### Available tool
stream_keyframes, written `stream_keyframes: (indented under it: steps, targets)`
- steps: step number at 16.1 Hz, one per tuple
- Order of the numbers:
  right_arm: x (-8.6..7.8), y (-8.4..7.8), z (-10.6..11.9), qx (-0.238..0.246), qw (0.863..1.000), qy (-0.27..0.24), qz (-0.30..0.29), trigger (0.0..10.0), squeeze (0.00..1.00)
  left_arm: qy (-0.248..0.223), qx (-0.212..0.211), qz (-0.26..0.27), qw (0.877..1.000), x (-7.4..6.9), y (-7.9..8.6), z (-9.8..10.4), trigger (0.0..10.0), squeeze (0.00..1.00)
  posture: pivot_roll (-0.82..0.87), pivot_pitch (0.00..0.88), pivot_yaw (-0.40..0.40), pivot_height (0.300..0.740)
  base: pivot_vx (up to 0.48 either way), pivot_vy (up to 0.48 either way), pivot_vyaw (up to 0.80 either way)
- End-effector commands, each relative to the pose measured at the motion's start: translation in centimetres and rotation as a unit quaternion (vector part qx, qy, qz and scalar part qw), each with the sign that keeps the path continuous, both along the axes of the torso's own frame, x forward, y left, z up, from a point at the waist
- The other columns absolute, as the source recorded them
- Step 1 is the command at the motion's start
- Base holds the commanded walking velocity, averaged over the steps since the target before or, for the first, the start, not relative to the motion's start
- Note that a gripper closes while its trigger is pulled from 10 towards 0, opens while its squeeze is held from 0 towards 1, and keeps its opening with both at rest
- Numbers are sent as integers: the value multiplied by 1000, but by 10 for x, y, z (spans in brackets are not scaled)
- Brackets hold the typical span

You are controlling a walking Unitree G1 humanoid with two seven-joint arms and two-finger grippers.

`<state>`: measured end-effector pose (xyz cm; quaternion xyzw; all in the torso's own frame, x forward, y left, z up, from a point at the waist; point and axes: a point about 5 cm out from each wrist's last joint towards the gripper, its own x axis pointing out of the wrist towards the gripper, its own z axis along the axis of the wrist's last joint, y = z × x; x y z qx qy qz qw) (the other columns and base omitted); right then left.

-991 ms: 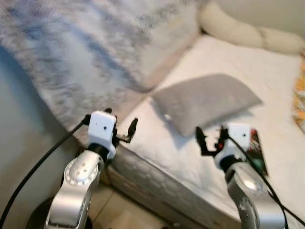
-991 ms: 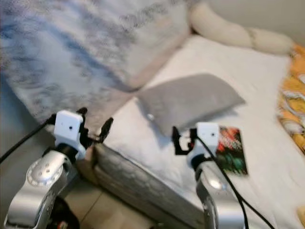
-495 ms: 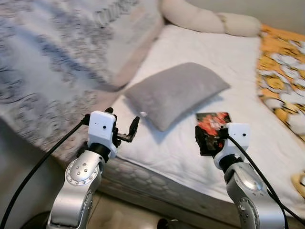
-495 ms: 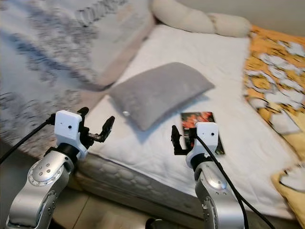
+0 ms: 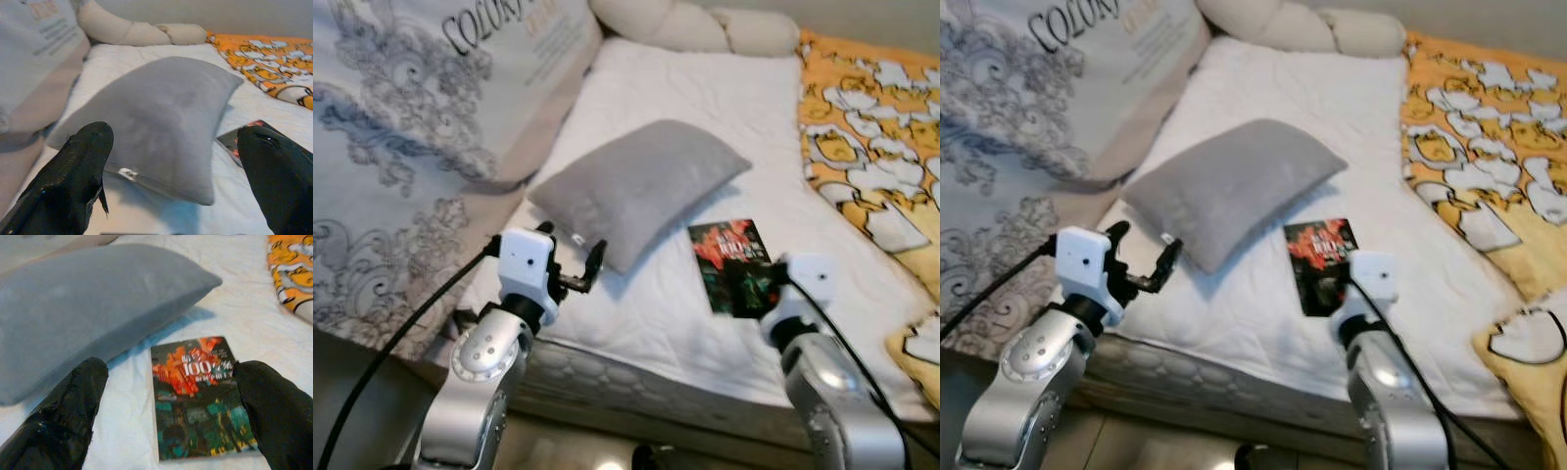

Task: Clean up the room

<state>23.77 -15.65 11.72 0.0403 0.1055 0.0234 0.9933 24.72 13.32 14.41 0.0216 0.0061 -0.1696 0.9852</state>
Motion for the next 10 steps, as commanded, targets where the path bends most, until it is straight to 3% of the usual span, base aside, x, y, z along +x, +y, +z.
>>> stream_keyframes:
  steps: [1,2,7,10]
  targets:
    - [0,1,5,1,1000,-8,3,10000,0,2,-3,2,1000,-2,2,-1,10000,0,-27,18,-31,740,0,0,0]
    - [0,1,5,2,1000,-6,2,10000,0,3,-4,2,1000,-2,2,-1,10000,0,-27,19,-30,740,251,0,0]
    - [-1,1,5,8,1000,-6,2,10000,0,4,-4,-2,1000,-1,2,-1,10000,0,-28,19,-25,740,255,0,-685]
    - [0,4,6,10,1000,-12,9,10000,0,2,-3,-2,1000,0,3,0,10000,0,-26,19,-25,740,257,0,0]
